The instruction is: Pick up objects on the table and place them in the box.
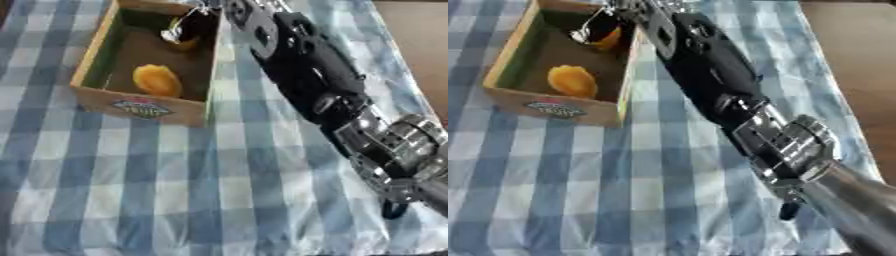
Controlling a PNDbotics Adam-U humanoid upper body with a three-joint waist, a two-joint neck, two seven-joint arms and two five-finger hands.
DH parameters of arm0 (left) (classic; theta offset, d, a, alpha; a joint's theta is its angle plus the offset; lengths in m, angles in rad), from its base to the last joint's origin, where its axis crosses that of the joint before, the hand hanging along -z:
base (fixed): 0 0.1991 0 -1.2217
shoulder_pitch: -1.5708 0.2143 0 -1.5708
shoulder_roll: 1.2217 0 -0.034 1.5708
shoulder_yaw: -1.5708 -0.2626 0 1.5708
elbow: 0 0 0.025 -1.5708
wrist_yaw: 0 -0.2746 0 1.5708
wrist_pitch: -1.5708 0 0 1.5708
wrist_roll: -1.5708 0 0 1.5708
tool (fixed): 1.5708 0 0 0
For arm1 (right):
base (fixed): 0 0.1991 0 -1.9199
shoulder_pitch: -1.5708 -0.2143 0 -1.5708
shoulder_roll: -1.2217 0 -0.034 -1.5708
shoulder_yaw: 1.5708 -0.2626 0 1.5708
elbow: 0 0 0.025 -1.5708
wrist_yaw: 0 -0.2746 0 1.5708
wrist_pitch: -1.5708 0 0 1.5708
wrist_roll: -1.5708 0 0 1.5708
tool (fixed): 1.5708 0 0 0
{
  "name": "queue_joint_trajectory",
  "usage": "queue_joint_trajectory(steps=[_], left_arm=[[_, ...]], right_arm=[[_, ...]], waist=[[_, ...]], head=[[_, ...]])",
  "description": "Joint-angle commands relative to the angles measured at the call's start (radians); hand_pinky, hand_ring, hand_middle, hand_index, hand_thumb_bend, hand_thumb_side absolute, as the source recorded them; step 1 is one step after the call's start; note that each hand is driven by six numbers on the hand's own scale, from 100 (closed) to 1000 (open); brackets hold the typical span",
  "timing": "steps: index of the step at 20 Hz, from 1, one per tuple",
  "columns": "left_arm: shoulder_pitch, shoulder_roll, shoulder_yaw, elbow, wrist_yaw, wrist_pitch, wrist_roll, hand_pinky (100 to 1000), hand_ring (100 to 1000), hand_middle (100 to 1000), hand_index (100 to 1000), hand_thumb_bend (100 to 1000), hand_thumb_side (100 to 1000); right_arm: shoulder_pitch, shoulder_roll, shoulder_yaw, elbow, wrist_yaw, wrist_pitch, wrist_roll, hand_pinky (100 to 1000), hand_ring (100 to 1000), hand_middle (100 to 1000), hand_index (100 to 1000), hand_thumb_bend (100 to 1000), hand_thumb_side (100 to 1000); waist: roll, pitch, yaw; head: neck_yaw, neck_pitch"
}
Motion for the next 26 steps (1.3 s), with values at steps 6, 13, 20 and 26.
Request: queue_joint_trajectory(steps=[6,13,20,26], left_arm=[[0.012,0.022,0.01,-0.018,-0.01,0.004,0.011,793,766,682,825,145,499],[0.031,0.031,0.031,-0.018,-0.04,0.002,0.041,793,765,682,825,146,482],[0.045,0.025,0.047,-0.018,-0.065,-0.004,0.078,792,765,683,825,150,465],[0.037,0.034,0.058,-0.018,-0.083,-0.014,0.106,793,767,686,827,168,442]], right_arm=[[0.052,-0.238,-0.001,-0.402,-0.345,0.116,-0.032,819,907,760,836,123,176],[0.299,-0.47,-0.117,-0.786,-0.647,0.232,-0.163,791,871,735,789,100,262],[0.524,-0.55,-0.251,-0.972,-0.801,0.149,-0.317,791,841,751,792,100,299],[0.641,-0.554,-0.308,-0.974,-0.827,0.009,-0.387,797,851,749,791,100,300]], waist=[[0.015,-0.031,-0.022],[0.041,-0.027,-0.043],[0.074,-0.016,-0.051],[0.076,-0.01,-0.049]], head=[[0.036,0.005],[0.101,0.003],[0.164,-0.022],[0.176,-0.033]])
